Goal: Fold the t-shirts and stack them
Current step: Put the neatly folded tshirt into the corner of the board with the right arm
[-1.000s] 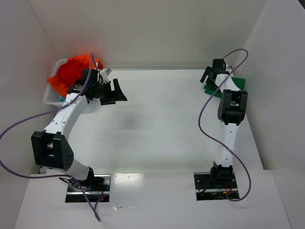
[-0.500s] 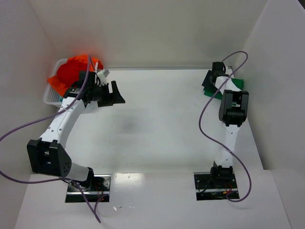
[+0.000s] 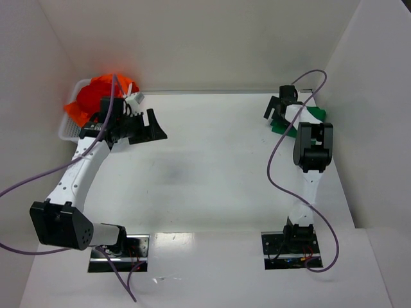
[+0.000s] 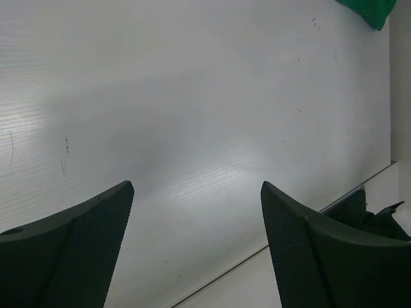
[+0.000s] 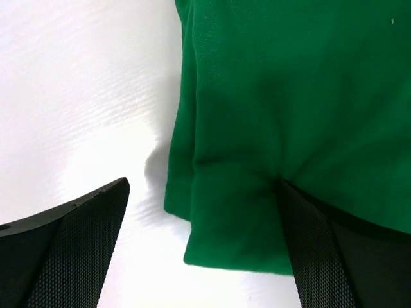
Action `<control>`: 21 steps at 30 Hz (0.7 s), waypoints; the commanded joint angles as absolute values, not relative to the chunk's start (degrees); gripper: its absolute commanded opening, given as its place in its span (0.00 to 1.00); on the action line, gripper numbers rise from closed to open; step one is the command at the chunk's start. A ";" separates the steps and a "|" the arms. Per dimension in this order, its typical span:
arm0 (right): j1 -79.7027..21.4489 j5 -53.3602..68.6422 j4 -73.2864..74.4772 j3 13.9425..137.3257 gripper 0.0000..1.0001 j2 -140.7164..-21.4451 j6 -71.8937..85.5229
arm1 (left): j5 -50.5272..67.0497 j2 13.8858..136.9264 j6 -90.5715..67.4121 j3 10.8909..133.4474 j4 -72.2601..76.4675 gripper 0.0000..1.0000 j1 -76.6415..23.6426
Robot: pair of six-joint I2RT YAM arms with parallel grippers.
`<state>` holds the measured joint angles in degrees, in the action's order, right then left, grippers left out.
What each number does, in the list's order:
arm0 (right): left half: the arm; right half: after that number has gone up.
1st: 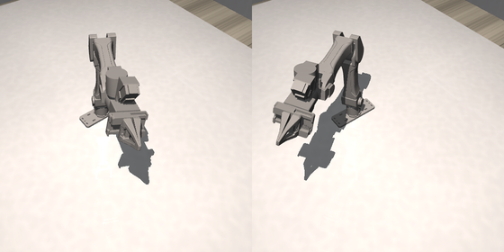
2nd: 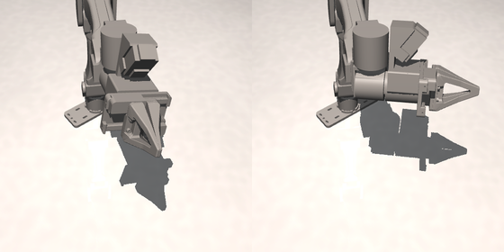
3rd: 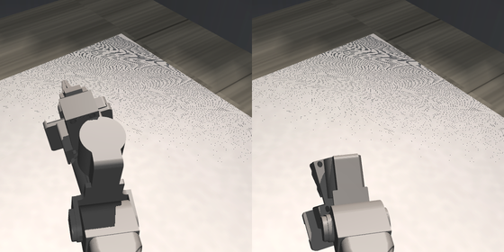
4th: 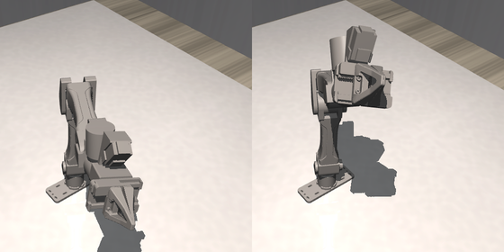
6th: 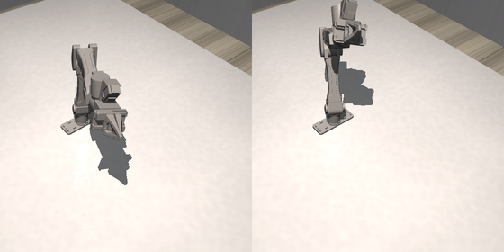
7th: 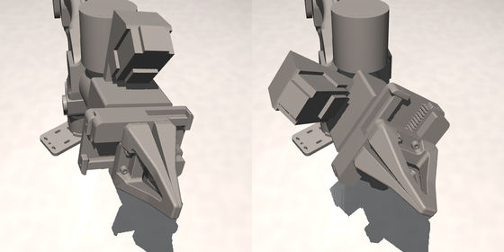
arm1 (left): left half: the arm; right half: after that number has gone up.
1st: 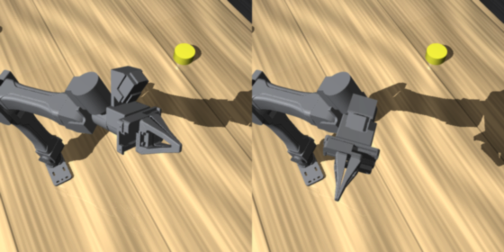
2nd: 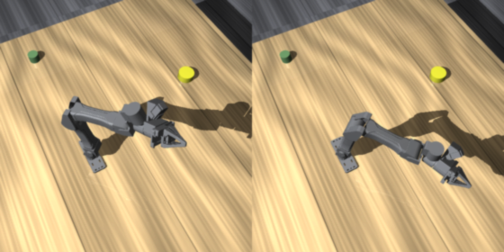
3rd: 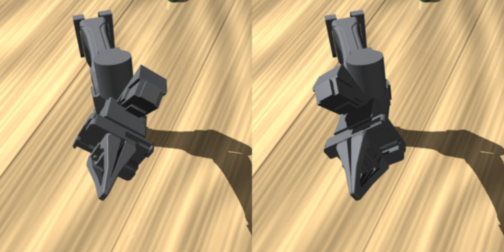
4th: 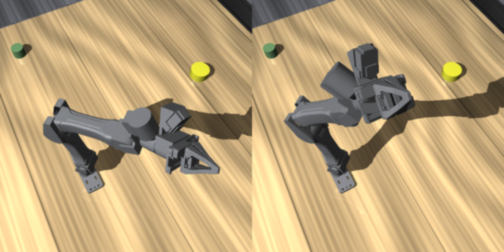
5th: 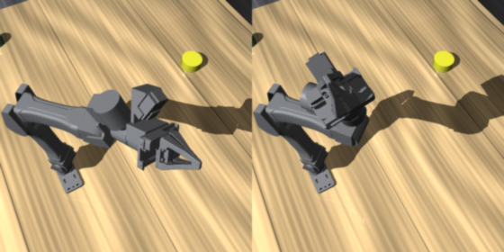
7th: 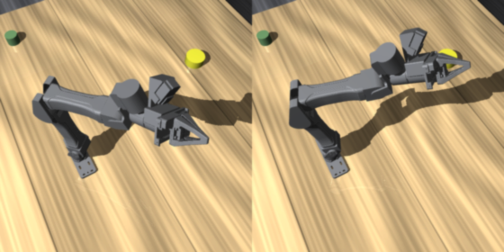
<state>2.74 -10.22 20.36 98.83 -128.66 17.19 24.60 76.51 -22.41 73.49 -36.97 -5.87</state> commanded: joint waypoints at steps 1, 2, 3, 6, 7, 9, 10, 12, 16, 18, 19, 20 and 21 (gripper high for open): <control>1.76 -10.11 24.95 99.31 1.00 -122.88 18.98 | 25.75 74.53 -21.27 73.48 -37.35 0.88 -5.62; 1.76 -10.63 26.27 101.40 1.00 -120.78 19.59 | 25.75 74.01 -21.27 74.26 -37.35 0.89 -5.62; 1.76 -10.63 26.89 102.47 1.00 -119.63 19.60 | 25.75 74.00 -21.27 74.96 -37.35 0.89 -5.62; 1.76 -9.67 26.89 103.27 1.00 -113.22 20.21 | 25.75 74.00 -21.27 75.85 -37.35 0.90 -5.62; 1.76 -9.67 25.94 102.75 1.00 -111.20 20.91 | 25.75 73.48 -21.27 77.15 -37.35 0.90 -5.62; 1.76 -8.88 24.70 100.82 1.00 -105.40 21.53 | 25.75 73.48 -20.65 78.39 -37.35 0.90 -5.62; 1.76 -8.88 24.70 100.20 1.00 -103.73 22.32 | 25.75 73.48 -19.96 79.01 -37.35 0.92 -5.62; 1.76 -9.66 25.22 99.49 1.00 -99.26 23.98 | 25.75 72.95 -19.95 80.07 -37.35 0.93 -5.62; 1.76 -7.39 25.32 93.35 1.00 -90.81 25.84 | 22.00 71.37 -19.34 78.67 -37.35 0.96 -5.62; 1.76 -5.20 24.61 88.08 1.00 -87.29 26.72 | 18.56 70.75 -18.72 77.61 -37.88 0.97 -5.62; 1.76 -5.19 23.83 86.33 1.00 -83.80 27.50 | 14.89 70.75 -18.72 76.91 -38.49 0.99 -5.62; 1.76 -4.49 23.12 83.00 1.00 -82.19 28.12 | 13.37 70.23 -18.72 76.90 -38.50 1.00 -5.62; 1.76 -4.48 23.12 81.32 1.00 -80.61 28.12 | 12.05 69.70 -19.33 75.86 -38.50 1.00 -5.62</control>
